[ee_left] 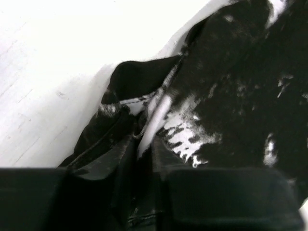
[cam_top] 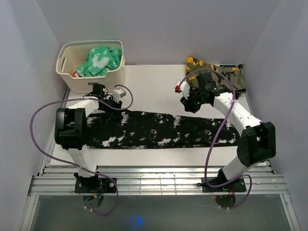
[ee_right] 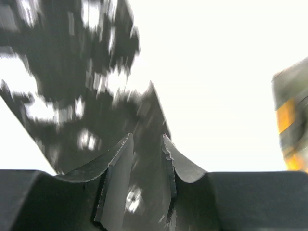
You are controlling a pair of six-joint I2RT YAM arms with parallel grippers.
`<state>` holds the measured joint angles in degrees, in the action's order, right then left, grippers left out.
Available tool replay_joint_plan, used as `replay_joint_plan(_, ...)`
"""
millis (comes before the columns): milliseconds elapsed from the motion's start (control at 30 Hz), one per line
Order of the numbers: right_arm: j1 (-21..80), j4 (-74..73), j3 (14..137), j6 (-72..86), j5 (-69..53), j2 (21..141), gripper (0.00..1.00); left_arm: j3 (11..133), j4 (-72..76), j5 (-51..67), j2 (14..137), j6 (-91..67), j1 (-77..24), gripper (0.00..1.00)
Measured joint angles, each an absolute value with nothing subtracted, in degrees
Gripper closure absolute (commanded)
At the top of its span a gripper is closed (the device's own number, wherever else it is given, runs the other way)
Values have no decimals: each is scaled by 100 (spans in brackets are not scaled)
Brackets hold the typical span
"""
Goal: Fold and stack the trousers
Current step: Fold the trousers
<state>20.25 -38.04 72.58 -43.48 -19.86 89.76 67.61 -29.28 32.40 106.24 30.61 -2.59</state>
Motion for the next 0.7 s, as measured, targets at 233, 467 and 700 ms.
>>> replay_joint_plan(233, 2414, -3481, 8689, -3374, -2967, 10106, 62, 5052, -1614, 3295, 9098, 3393, -239, 92)
replay_joint_plan(467, 2849, -2987, 9273, -2053, -3677, 11570, 63, 3441, -154, 3079, 8095, 4316, -445, 100)
replay_joint_plan(700, 3301, -2320, 9487, -1055, -3992, 12254, 47, 2534, 952, 2692, 7907, 5175, -751, 100)
